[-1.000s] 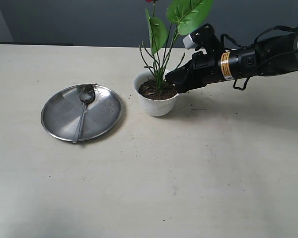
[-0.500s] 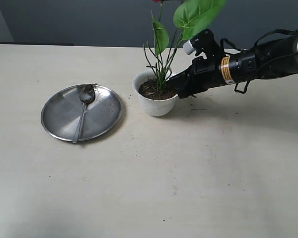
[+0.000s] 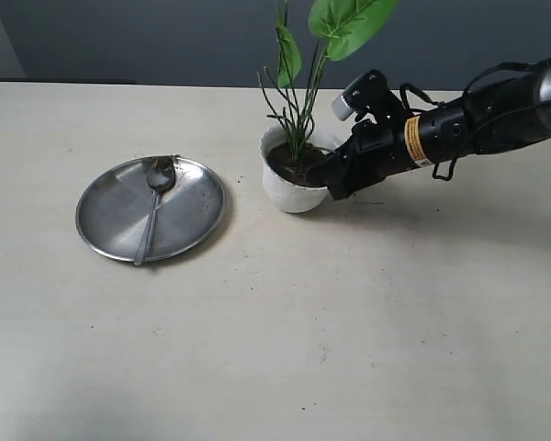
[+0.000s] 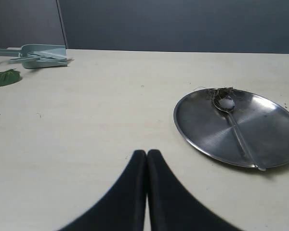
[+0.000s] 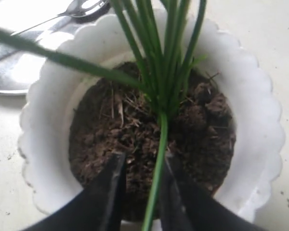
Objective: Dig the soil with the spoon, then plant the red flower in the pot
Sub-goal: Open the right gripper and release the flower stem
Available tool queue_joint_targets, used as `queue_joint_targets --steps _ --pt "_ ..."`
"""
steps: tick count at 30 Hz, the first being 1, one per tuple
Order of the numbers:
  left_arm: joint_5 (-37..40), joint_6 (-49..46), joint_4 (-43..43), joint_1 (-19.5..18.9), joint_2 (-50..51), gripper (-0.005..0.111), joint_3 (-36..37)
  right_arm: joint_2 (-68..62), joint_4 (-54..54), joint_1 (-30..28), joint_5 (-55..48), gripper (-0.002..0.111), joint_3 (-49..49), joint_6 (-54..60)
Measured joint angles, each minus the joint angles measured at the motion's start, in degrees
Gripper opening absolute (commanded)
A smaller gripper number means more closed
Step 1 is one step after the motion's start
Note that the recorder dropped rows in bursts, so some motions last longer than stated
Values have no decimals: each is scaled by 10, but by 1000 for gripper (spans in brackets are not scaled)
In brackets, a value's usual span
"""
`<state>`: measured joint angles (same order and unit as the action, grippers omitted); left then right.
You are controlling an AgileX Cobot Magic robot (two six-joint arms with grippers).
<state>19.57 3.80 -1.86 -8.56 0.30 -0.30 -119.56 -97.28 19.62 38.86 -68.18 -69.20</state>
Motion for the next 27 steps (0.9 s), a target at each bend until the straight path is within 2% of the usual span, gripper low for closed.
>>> queue_joint_targets --steps 27 --pt "0 0 0 0 0 0 0 44 -10 0 17 25 -10 0"
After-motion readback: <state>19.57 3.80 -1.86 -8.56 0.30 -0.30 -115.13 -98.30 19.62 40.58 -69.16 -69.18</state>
